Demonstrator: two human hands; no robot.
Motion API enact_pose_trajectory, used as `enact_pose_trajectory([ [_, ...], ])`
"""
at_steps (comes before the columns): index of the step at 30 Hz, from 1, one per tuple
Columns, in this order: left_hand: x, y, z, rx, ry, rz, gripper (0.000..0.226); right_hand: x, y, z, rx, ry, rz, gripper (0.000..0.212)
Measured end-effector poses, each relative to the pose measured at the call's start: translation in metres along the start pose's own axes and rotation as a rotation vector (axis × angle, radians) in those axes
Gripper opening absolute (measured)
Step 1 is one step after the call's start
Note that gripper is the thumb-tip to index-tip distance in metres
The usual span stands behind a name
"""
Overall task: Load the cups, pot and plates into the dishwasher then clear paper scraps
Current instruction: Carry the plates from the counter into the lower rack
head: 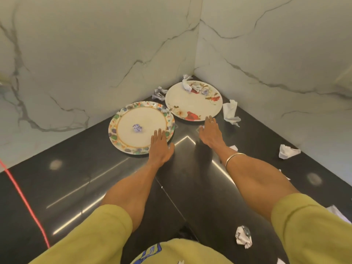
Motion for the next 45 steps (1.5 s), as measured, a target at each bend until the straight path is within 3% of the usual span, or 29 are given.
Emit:
enact_pose_trajectory([
  [6, 0.015, 0.010, 0.018, -0.005, 0.015, 0.080, 0.072, 0.001, -0.002, 0.048, 0.099, -0.128, 0.021, 0.033],
  [10, 0.022, 0.007, 0.024, -0.019, -0.016, 0.120, 0.066, 0.003, -0.001, 0.063, 0.362, -0.184, 0.181, 0.046],
  [21, 0.024, 0.005, 0.034, 0.017, -0.016, 0.302, 0.066, 0.019, -0.003, 0.110, 0.787, -0.108, 0.620, 0.091],
  [23, 0.020, 0.006, 0.036, 0.032, 0.012, 0.319, 0.064, 0.016, -0.005, 0.112, 0.814, -0.064, 0.696, 0.087],
  [25, 0.016, 0.004, 0.038, 0.046, 0.038, 0.342, 0.059, 0.012, -0.007, 0.114, 0.887, -0.045, 0.963, 0.074],
  [27, 0.011, 0.000, 0.040, 0.053, 0.042, 0.346, 0.057, 0.002, -0.006, 0.114, 0.895, -0.033, 1.152, 0.059],
  [31, -0.005, -0.011, 0.047, 0.042, 0.010, 0.305, 0.058, -0.017, 0.000, 0.107, 0.912, -0.035, 1.305, 0.036],
  [37, -0.026, -0.019, 0.044, 0.022, -0.029, 0.249, 0.061, -0.037, 0.017, 0.096, 0.885, -0.027, 1.363, 0.044],
  [41, -0.049, -0.020, 0.034, 0.029, -0.065, 0.174, 0.056, -0.053, 0.028, 0.086, 0.817, -0.038, 1.410, 0.037],
  [45, -0.078, -0.021, 0.032, 0.020, -0.144, 0.070, 0.056, -0.073, 0.033, 0.079, 0.699, -0.052, 1.289, 0.041],
])
Point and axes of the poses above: each hand's wrist, its own z-axis towards the middle knuckle, its own x-axis out of the palm, y = z × x, the point moved 1 cm from there along z, towards the middle knuckle, and after that the axes turned 5 degrees about -y, right-handed, at the moved point
